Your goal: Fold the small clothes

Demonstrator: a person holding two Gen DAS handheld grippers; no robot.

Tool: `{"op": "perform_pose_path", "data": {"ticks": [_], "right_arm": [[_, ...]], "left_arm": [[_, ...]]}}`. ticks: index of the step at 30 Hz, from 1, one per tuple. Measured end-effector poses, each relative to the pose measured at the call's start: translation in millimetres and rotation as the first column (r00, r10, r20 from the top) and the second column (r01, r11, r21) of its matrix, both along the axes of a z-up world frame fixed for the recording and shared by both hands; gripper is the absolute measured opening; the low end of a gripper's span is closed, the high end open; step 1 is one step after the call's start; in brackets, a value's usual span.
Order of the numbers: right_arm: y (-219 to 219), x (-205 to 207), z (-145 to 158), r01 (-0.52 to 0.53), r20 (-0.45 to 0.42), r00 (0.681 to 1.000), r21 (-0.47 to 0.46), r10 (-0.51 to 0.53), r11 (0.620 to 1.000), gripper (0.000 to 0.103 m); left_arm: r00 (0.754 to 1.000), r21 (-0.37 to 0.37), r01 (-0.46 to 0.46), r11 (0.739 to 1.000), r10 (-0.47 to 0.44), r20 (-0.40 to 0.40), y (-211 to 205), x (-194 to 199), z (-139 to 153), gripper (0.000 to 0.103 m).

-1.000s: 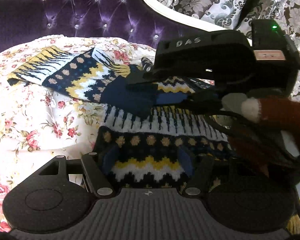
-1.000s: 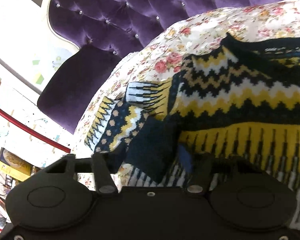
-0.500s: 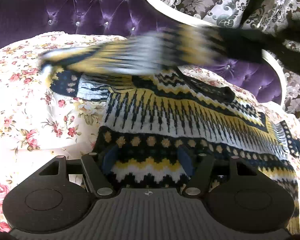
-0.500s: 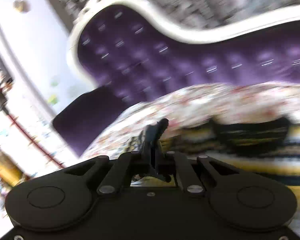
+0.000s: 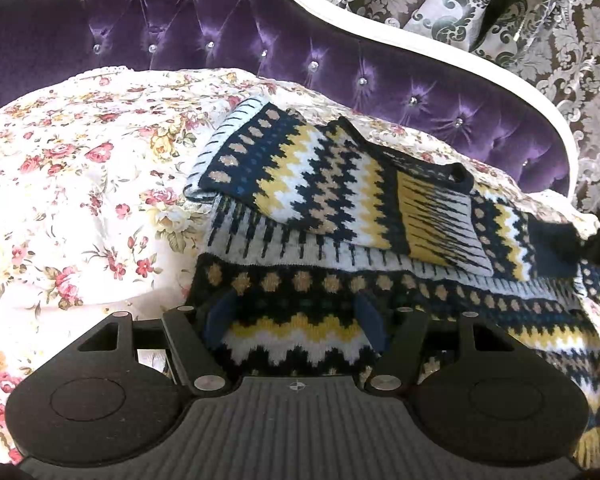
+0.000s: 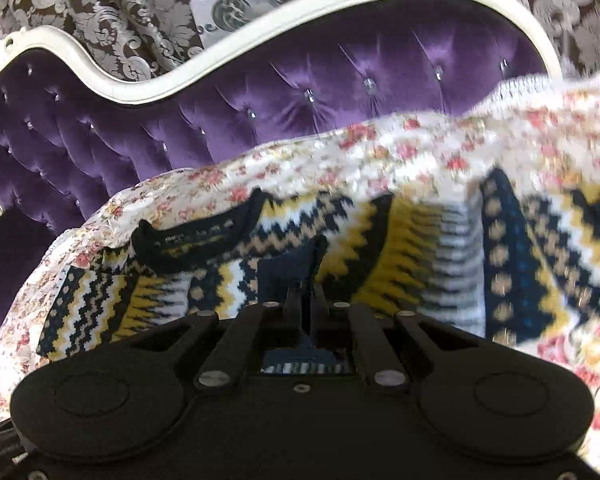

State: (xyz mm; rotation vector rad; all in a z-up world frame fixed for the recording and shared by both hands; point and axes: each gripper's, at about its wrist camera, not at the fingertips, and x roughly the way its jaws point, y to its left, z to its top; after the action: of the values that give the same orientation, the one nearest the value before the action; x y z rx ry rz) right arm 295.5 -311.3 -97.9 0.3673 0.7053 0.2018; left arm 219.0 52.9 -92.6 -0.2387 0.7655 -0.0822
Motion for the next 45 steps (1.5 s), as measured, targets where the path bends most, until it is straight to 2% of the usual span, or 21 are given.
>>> {"op": "perform_pose_path", "data": {"ticks": [3, 6, 9, 12, 14, 20, 22, 24, 28, 32, 33, 34, 35, 37, 40, 43, 45], "right_arm": [[0.0, -5.8, -1.2, 0.028, 0.018, 0.999, -0.064, -0.027, 0.998, 0.011], [-1.7, -6.7, -4.5, 0.029, 0.013, 1.000, -0.090, -0.028, 0.995, 0.011], [7.1, -4.1, -3.4, 0.006, 0.019, 1.000, -0.157, -0.003, 0.988, 0.011], [18.9, -6.2, -3.0, -0.039, 0.021, 0.999, -0.221, 0.045, 0.974, 0.012], [23.3, -6.2, -4.2, -0.058, 0.017, 0.998, -0.227, 0.063, 0.972, 0.013], [24.0, -3.9, -6.5, -0.080, 0.003, 0.997, -0.223, 0.083, 0.972, 0.013], [21.1, -3.2, -7.4, -0.078, -0.004, 0.997, -0.210, 0.079, 0.974, 0.013], [19.3, -2.1, -9.1, -0.077, -0.011, 0.997, -0.206, 0.076, 0.976, 0.014], [21.2, -1.6, -11.6, -0.084, -0.019, 0.996, -0.213, 0.082, 0.974, 0.017], [22.6, -1.8, -10.9, -0.090, -0.019, 0.996, -0.218, 0.088, 0.972, 0.018], [22.3, -1.5, -11.1, -0.090, -0.019, 0.996, -0.218, 0.088, 0.972, 0.018], [22.3, -1.6, -11.0, -0.088, -0.019, 0.996, -0.215, 0.086, 0.973, 0.018], [21.6, -1.4, -11.0, -0.087, -0.020, 0.996, -0.209, 0.085, 0.974, 0.018], [19.6, -1.8, -10.4, -0.085, -0.017, 0.996, -0.195, 0.083, 0.977, 0.018], [17.5, -4.3, -7.2, -0.096, -0.008, 0.995, -0.157, 0.095, 0.983, 0.018], [21.3, -5.6, -4.4, -0.114, 0.002, 0.993, -0.143, 0.115, 0.983, 0.018], [24.0, -4.1, -5.8, -0.118, 0.001, 0.993, -0.149, 0.119, 0.982, 0.018]], "left_arm": [[1.000, -0.014, 0.000, 1.000, 0.000, -0.025, 3.0, 2.1, 5.2, 0.063], [0.999, -0.054, -0.011, 0.998, 0.008, -0.045, 11.1, 2.2, 18.3, 0.063], [1.000, -0.055, -0.015, 0.998, 0.015, 0.007, 22.2, 5.6, 41.2, 0.064], [0.998, -0.032, -0.035, 0.999, 0.036, 0.044, 35.4, 25.0, 59.4, 0.075], [0.997, -0.020, -0.047, 0.999, 0.048, 0.055, 43.8, 45.8, 64.3, 0.076], [0.999, -0.016, -0.049, 0.999, 0.048, -0.021, 57.2, 115.6, 44.8, 0.076], [0.997, 0.026, -0.078, 0.997, 0.079, -0.020, 59.8, 130.8, 38.0, 0.077], [0.996, 0.033, -0.078, 0.996, 0.080, -0.048, 60.7, 146.8, 28.7, 0.076], [0.990, 0.027, -0.065, 0.997, 0.068, -0.127, 60.3, 165.1, 8.0, 0.076], [0.993, 0.066, -0.037, 0.997, 0.044, -0.111, 50.3, 170.2, 4.4, 0.076], [0.993, 0.053, -0.035, 0.998, 0.041, -0.108, 49.8, 170.2, 5.0, 0.063], [0.994, 0.019, -0.031, 0.999, 0.033, -0.101, 51.8, 170.2, 6.3, 0.018], [0.994, -0.020, -0.041, 0.999, 0.039, -0.102, 54.2, 170.4, 6.4, 0.007], [0.992, -0.066, -0.099, 0.993, 0.094, -0.079, 58.1, 162.4, 11.0, 0.007], [0.985, -0.003, -0.166, 0.986, 0.166, 0.046, 58.5, 138.9, 27.6, 0.007], [0.984, 0.034, -0.178, 0.983, 0.178, 0.011, 65.0, 138.5, 23.5, 0.007], [0.982, 0.015, -0.186, 0.982, 0.187, -0.015, 69.9, 140.3, 15.5, 0.007]]}}
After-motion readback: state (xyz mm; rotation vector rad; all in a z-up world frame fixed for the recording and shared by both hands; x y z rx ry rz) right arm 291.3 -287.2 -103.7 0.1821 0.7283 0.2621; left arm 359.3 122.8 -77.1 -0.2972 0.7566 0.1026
